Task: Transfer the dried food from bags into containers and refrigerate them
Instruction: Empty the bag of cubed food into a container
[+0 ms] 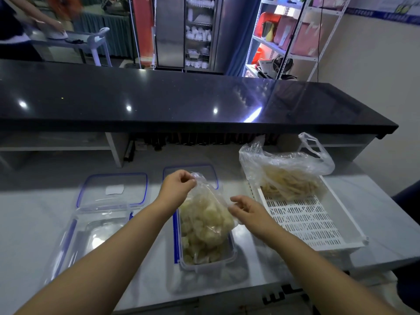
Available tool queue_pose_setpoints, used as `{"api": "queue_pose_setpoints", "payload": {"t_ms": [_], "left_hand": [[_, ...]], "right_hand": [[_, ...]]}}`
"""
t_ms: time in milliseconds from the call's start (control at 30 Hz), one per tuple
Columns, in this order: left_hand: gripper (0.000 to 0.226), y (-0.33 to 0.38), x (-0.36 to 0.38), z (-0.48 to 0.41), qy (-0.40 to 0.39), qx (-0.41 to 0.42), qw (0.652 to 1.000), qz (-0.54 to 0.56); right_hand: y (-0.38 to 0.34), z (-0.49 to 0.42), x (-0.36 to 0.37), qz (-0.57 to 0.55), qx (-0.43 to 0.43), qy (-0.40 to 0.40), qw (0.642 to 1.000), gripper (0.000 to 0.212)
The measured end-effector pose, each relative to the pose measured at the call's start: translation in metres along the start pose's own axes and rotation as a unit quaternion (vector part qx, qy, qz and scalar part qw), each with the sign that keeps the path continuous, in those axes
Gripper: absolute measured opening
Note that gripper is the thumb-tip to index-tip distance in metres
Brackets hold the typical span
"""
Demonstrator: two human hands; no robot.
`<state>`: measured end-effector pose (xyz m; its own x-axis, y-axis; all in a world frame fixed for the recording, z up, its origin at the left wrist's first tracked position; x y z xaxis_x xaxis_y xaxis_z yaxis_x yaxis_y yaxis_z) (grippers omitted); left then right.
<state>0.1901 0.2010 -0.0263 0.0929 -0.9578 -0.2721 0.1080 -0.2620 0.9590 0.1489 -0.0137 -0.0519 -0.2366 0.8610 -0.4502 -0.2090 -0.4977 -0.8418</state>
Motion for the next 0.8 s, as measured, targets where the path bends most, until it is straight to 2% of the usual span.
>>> {"api": "queue_pose_setpoints", "payload": {"t_ms": [67,167,300,600,800], "left_hand": [[0.005,-0.004,-0.003,-0.002,0.007,-0.007,1.000,0.019],[0.004,-0.008,-0.004,-0.004,0.003,-0.026,0.998,0.053],[0.007,-0.006,-0.008,-0.005,0.009,-0.036,0.995,0.092],[0.013,0.014,-0.030,-0.010,0.037,-0.023,0.994,0.100],[0.009,0.020,-0.032,-0.004,0.028,-0.010,0.993,0.114]], "right_hand": [[0.006,0.000,0.006,0.029,-0.001,-0.001,1.000,0.033],[-0.001,-0.001,0.002,0.029,-0.020,0.035,0.999,0.014],[-0.027,-0.001,-0.015,0.024,-0.055,0.086,0.994,0.022],[-0.099,0.001,-0.022,-0.042,-0.137,0.077,0.987,0.023],[-0.094,-0.010,-0.024,-0.086,-0.120,0.117,0.982,0.019]]}}
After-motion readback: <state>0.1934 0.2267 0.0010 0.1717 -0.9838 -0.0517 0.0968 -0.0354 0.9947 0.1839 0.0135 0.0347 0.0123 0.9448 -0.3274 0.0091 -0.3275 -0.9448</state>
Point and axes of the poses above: each hand's wrist, its own z-axis away from the middle knuckle, its own x-axis out of the palm, y = z × x, the point moved 10 cm from there along -z, towards the middle knuckle, and after that the axes turned 2 degrees about x, right-handed, at the moved point
